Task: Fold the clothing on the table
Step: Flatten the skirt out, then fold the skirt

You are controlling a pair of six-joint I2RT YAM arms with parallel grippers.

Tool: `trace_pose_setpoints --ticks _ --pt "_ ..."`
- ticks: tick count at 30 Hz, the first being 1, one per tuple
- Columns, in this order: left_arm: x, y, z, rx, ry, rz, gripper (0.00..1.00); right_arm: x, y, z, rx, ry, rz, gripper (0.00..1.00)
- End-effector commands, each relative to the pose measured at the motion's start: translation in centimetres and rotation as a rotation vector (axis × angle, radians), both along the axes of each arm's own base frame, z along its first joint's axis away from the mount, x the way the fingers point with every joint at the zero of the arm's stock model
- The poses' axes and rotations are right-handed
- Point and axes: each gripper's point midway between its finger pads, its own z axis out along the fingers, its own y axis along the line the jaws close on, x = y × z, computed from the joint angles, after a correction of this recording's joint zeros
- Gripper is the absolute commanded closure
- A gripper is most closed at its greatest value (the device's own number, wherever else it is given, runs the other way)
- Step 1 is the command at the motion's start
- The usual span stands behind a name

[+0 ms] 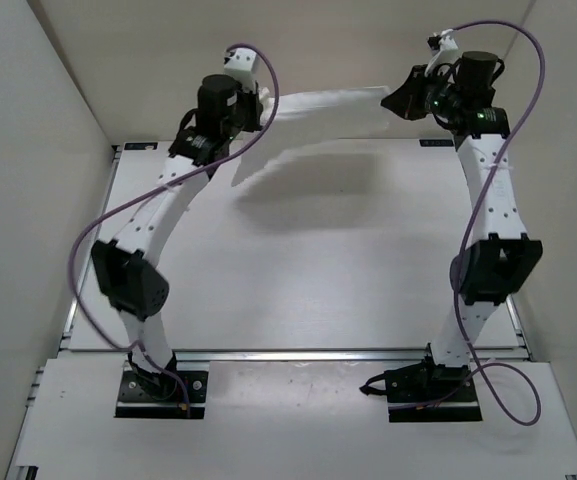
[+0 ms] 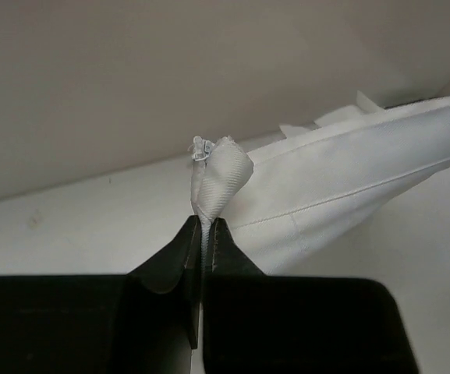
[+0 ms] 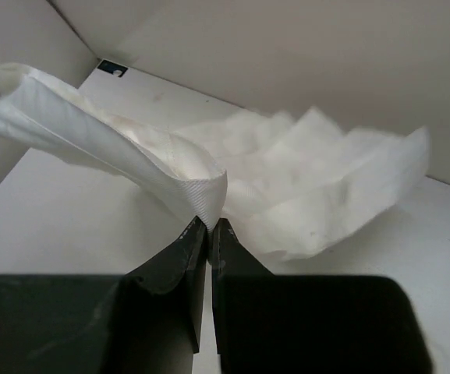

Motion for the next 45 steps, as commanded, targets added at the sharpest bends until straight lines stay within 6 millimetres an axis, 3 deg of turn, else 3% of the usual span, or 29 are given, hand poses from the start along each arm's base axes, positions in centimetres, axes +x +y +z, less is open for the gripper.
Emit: trace_pose_setpoints --ticks 1,2,3,4,5,6,7,8,9,11,12,13,14,16,20,22,23,25,27,32,34,38,39,41,44,45 --pt "-4.4 5.6 7.0 0.045 -0.145 0.081 1.00 -3.9 -2.6 5.0 -0.073 -0.151 -0.082 1.00" --pt "-5.7 5.8 5.2 0.054 -0.114 0.057 1.00 -5.0 -3.1 5.2 -0.080 -0.165 -0.086 1.00" --pt "-6.0 5.9 1.5 0.069 -0.055 0.036 1.00 -5.3 -3.2 1.6 -0.066 -0.113 -0.049 1.00" --pt "-7.2 6.0 2.1 0.045 -0.087 0.025 1.00 -6.3 -3.7 -1.4 -0.047 -0.063 -0.053 1.00" --pt "-8.6 6.6 -1.4 0.069 -0.028 0.026 1.00 -7.6 -3.5 -2.0 -0.029 -0.048 -0.037 1.00" --pt "-10.1 6.8 -4.7 0.081 0.022 0.030 1.00 -8.4 -3.7 -6.2 -0.006 0.042 -0.042 1.00" --pt "-11.2 6.2 -6.5 0.084 0.043 0.016 1.00 -10.0 -3.6 -9.1 -0.008 0.085 -0.039 0.99" --pt "-13.1 7.2 -9.4 0.100 0.077 0.046 1.00 -12.1 -2.8 -12.1 -0.007 0.135 -0.025 1.00" --pt "-15.5 7.3 -12.8 0.126 0.129 0.041 1.00 -13.2 -2.0 -13.3 -0.017 0.140 -0.004 1.00" --pt "-19.5 7.2 -16.5 0.126 0.217 0.015 1.00 -18.2 -0.1 -18.4 -0.040 0.236 0.030 1.00" --pt "-21.6 6.9 -17.5 0.082 0.256 0.001 1.00 -19.6 0.9 -18.6 -0.073 0.232 0.035 1.00" --pt "-23.9 6.7 -18.8 0.051 0.307 -0.019 1.00 -21.7 2.0 -21.1 -0.114 0.299 0.051 1.00" --pt "-25.1 6.8 -19.5 0.031 0.344 -0.007 1.00 -23.2 2.4 -21.9 -0.128 0.324 0.052 1.00" --pt "-26.3 7.7 -19.8 0.008 0.344 0.028 1.00 -24.1 3.0 -22.4 -0.153 0.328 0.035 1.00" --pt "-24.9 11.8 -21.9 -0.055 0.432 0.198 1.00 -22.0 2.2 -23.8 -0.024 0.414 0.032 0.99" --pt "-24.0 11.7 -22.4 -0.056 0.451 0.219 1.00 -20.8 2.1 -26.0 -0.001 0.495 0.045 1.00" --pt "-23.6 11.3 -22.3 -0.047 0.444 0.214 1.00 -19.8 2.5 -25.3 0.001 0.482 0.060 1.00" --pt "-22.2 10.6 -22.4 -0.034 0.425 0.207 1.00 -18.3 2.6 -27.1 -0.027 0.532 0.060 1.00" --pt "-20.6 10.6 -22.6 -0.024 0.406 0.227 1.00 -16.4 2.8 -27.2 -0.042 0.518 0.066 1.00" --pt "-17.6 10.5 -26.5 0.014 0.528 0.261 1.00 -14.4 2.0 -29.6 -0.035 0.606 0.039 1.00" --pt "-17.6 9.9 -28.1 0.026 0.554 0.275 1.00 -14.7 1.5 -30.7 -0.048 0.629 0.031 1.00" --pt "-17.2 10.5 -30.9 0.019 0.621 0.325 0.99 -13.7 0.3 -32.1 -0.071 0.659 0.014 0.99" --pt "-16.9 10.4 -31.2 0.017 0.627 0.316 0.97 -13.5 0.2 -32.7 -0.069 0.683 0.014 1.00" --pt "-16.1 10.5 -31.0 -0.002 0.629 0.303 0.80 -12.6 0.2 -32.2 -0.078 0.668 0.029 1.00" --pt "-14.4 10.3 -29.0 0.003 0.568 0.286 0.78 -10.9 -0.1 -31.5 -0.099 0.654 0.026 1.00" --pt "-13.6 10.4 -28.0 0.004 0.543 0.294 0.77 -9.9 0.0 -30.1 -0.093 0.623 0.029 1.00"
